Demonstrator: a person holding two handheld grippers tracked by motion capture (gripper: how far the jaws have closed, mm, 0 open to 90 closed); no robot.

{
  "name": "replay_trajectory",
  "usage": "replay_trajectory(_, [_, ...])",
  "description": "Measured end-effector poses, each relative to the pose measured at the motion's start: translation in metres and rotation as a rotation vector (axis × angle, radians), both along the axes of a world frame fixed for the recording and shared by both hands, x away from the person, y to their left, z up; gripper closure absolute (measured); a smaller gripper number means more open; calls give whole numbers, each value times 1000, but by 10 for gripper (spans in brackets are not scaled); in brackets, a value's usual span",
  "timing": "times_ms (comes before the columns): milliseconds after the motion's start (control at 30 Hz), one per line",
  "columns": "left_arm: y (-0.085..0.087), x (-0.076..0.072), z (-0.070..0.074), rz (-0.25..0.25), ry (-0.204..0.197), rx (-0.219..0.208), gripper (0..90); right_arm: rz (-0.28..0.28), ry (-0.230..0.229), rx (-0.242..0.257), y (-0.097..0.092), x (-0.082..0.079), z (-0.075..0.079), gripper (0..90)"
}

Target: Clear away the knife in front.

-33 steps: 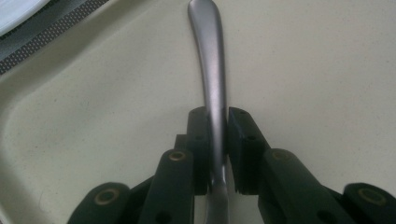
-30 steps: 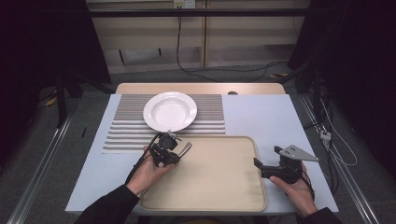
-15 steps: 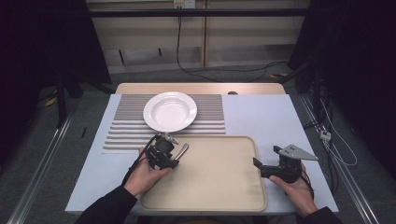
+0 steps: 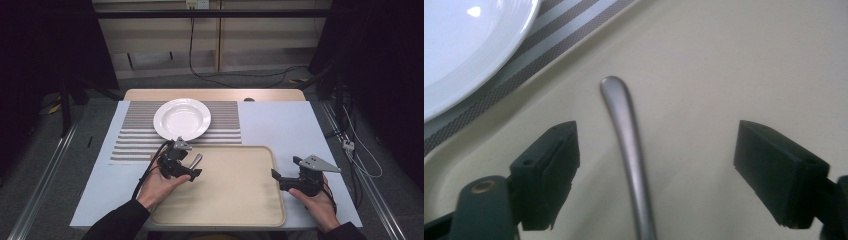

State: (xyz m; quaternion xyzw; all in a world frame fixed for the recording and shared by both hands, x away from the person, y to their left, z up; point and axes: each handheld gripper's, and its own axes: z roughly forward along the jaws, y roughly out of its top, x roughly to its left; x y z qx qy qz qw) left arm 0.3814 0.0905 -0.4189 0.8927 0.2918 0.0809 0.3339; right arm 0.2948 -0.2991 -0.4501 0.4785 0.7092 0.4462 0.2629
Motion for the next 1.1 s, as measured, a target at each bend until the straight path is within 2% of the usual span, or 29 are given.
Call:
replay_trajectory(33, [-2, -3, 0, -26, -15, 5, 205, 1, -1, 0, 0, 0, 0, 58])
replay_trajectory(100, [-5, -10, -1, -44, -53, 3, 260, 0, 1, -1, 0, 0, 0, 58])
replay_trajectory(133, [-6, -13, -2, -50, -55, -2, 304, -1, 1, -3, 1, 0, 0, 58])
replay_trajectory(200, [-9, -16, -3, -73, -42, -9, 447, -1, -2, -4, 1, 0, 1, 58])
replay_trajectory(233, [-11, -18, -4, -90, -28, -4, 482, 0, -3, -5, 1, 0, 1, 58])
replay_trajectory(267, [-12, -20, -5, -86, -22, -8, 529, -1, -1, -6, 1, 0, 1, 58])
replay_trajectory(300, [-13, -21, -6, -91, -16, 7, 602, -2, -1, -7, 1, 0, 1, 57])
replay_trajectory(333, [-14, -22, -7, -92, -12, -3, 662, -3, -2, -6, 1, 0, 1, 57])
replay_trajectory(400, [-15, -23, -7, -108, -18, 22, 764, -1, -1, -6, 2, 0, 0, 57])
replay_trajectory(467, [-14, -22, -8, -103, 5, 7, 817, 0, 0, -8, 1, 0, 0, 57])
replay_trajectory(500, [-13, -20, -10, -120, 18, 26, 852, -1, 0, -7, 1, 0, 1, 57])
replay_trajectory(533, [-13, -20, -11, -114, -1, 58, 870, -2, -2, -7, 1, -1, 1, 57])
replay_trajectory(633, [-12, -17, -15, -117, 13, 72, 900, 0, -3, -6, 1, -1, 1, 58])
replay_trajectory(700, [-11, -16, -17, -123, 5, 112, 900, 2, -1, -7, 1, -1, 0, 57])
replay_trajectory(733, [-11, -15, -17, -114, 9, 101, 900, 1, 0, -6, 1, -1, 0, 57])
replay_trajectory(933, [-8, -14, -18, -95, -8, 117, 900, 0, 1, -4, 1, -1, 0, 57])
replay_trajectory(1033, [-5, -11, -19, -95, 7, 87, 900, -1, 0, -4, 1, -1, 1, 57])
replay_trajectory(1100, [-3, -10, -19, -89, -1, 97, 900, 1, 1, -1, 1, 0, 0, 56])
